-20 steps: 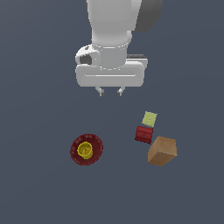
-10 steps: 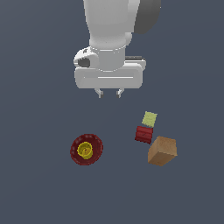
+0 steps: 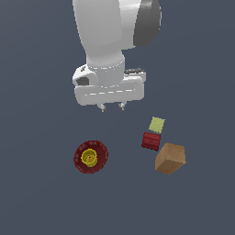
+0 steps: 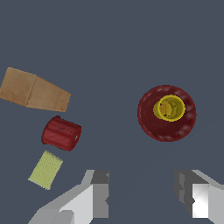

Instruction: Pick up a designated object from a clutter of objects.

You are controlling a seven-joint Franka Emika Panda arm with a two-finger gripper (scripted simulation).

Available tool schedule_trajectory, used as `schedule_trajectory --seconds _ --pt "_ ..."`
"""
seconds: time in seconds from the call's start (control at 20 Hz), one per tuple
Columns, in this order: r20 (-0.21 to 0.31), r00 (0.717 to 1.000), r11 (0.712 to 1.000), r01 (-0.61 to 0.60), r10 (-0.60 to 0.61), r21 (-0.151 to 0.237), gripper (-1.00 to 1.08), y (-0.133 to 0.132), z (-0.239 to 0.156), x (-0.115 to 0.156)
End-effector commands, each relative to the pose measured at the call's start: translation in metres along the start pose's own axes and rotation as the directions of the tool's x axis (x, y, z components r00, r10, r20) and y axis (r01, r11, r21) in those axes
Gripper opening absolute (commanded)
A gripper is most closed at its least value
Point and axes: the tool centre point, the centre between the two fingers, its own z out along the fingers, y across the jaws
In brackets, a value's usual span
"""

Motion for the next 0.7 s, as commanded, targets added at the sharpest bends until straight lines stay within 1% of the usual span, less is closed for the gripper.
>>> schedule_trajectory --seconds 0.0,0.3,0.65 --pt "-0.004 1.0 0.999 0.021 -0.021 0.026 0.28 0.005 0.01 0.005" --pt "-0.029 0.997 0.992 0.075 -0.073 0.098 0.28 0.021 0.037 0.018" --pt "-0.078 0.99 0.976 0.131 -0.119 0.174 0.28 0.043 0.068 0.031"
